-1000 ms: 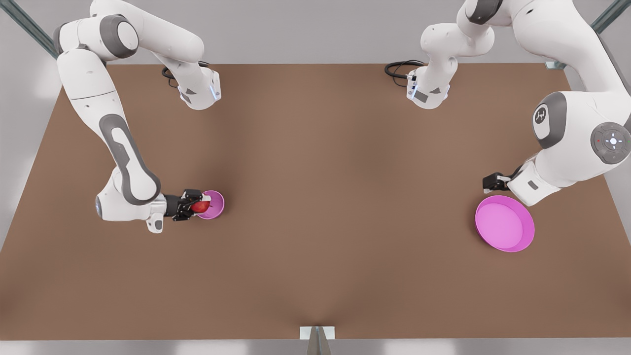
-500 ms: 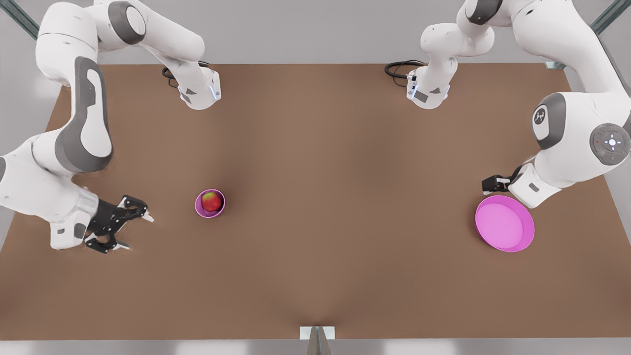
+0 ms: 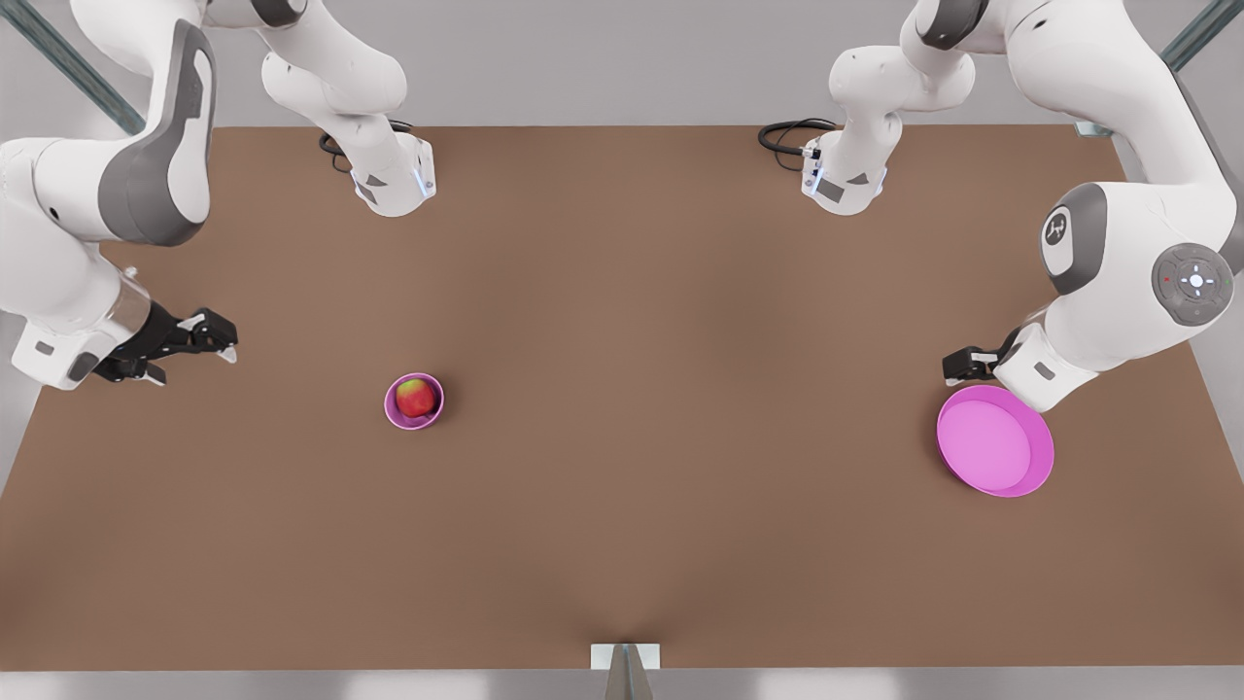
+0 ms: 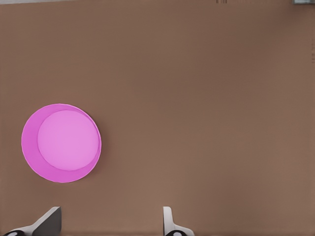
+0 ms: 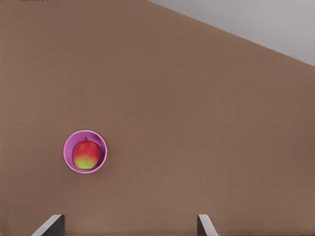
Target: Use the left arm to pick up the apple from the plate, transfer it to the gripper of the right arm, and then use the right arm to place it into the bowl
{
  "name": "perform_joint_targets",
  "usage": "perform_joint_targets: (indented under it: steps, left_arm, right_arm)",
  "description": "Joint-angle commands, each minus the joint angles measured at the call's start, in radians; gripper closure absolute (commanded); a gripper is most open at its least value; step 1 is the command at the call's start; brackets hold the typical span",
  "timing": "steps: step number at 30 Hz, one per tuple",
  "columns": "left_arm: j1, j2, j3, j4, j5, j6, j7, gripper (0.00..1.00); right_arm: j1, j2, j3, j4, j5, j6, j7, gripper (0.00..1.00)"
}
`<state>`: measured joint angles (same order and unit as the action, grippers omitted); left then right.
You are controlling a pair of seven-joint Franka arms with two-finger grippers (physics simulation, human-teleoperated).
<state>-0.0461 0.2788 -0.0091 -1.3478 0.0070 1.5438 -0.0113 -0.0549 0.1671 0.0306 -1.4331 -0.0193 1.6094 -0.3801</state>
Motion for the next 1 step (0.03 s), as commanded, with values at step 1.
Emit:
perform_joint_targets:
  steps: [1]
  left_arm:
    - [0.000,-0.001,0.000,0.001,0.001,-0.001,-0.024,0.00]
  right_arm:
    - [0.007,0.002,0.002,0.002,0.007,-0.013,0.323,0.00]
